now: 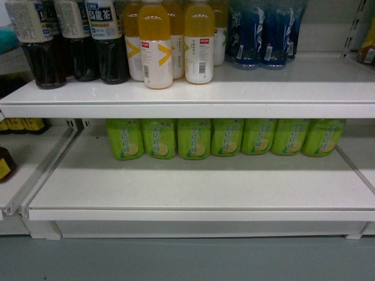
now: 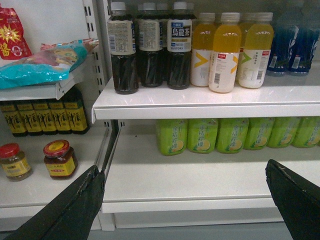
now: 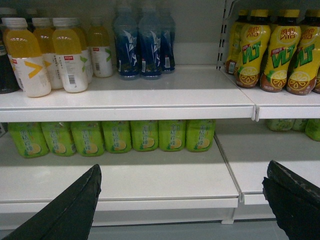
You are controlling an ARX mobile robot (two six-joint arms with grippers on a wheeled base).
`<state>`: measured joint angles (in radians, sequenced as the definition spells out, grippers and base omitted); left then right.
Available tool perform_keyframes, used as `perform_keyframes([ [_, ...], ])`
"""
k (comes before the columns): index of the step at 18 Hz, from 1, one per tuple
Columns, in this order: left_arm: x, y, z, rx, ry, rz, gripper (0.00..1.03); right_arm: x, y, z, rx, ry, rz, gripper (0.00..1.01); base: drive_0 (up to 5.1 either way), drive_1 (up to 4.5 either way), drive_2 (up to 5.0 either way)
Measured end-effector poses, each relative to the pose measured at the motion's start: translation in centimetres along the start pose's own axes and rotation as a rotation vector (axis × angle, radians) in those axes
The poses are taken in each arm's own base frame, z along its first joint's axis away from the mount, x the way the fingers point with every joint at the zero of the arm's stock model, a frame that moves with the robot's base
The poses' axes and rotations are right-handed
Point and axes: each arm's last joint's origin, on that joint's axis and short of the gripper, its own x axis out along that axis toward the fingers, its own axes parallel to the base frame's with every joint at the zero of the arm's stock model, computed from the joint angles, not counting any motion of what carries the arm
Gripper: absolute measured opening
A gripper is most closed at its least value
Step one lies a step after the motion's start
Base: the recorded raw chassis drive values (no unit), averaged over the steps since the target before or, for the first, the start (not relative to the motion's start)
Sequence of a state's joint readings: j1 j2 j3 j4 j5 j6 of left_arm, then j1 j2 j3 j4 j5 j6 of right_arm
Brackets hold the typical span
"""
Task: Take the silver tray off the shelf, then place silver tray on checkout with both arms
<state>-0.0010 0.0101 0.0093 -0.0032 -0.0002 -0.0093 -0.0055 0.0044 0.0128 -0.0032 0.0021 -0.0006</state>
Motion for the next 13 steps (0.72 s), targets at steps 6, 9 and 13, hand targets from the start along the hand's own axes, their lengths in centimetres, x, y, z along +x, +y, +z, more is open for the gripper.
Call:
perform_keyframes([
  [6, 0.00, 0.00, 0.00, 0.000, 0.000, 0.000, 0.98, 0.00, 0.00, 0.00, 0.000, 0.000, 0.000, 0.98, 0.0, 0.00, 0.0],
  [9, 0.00, 0.00, 0.00, 0.000, 0.000, 0.000, 0.98, 0.00, 0.00, 0.00, 0.000, 0.000, 0.000, 0.98, 0.0, 0.00, 0.0],
  [13, 0.00, 0.00, 0.00, 0.000, 0.000, 0.000, 0.98, 0.00, 0.00, 0.00, 0.000, 0.000, 0.000, 0.98, 0.0, 0.00, 0.0],
])
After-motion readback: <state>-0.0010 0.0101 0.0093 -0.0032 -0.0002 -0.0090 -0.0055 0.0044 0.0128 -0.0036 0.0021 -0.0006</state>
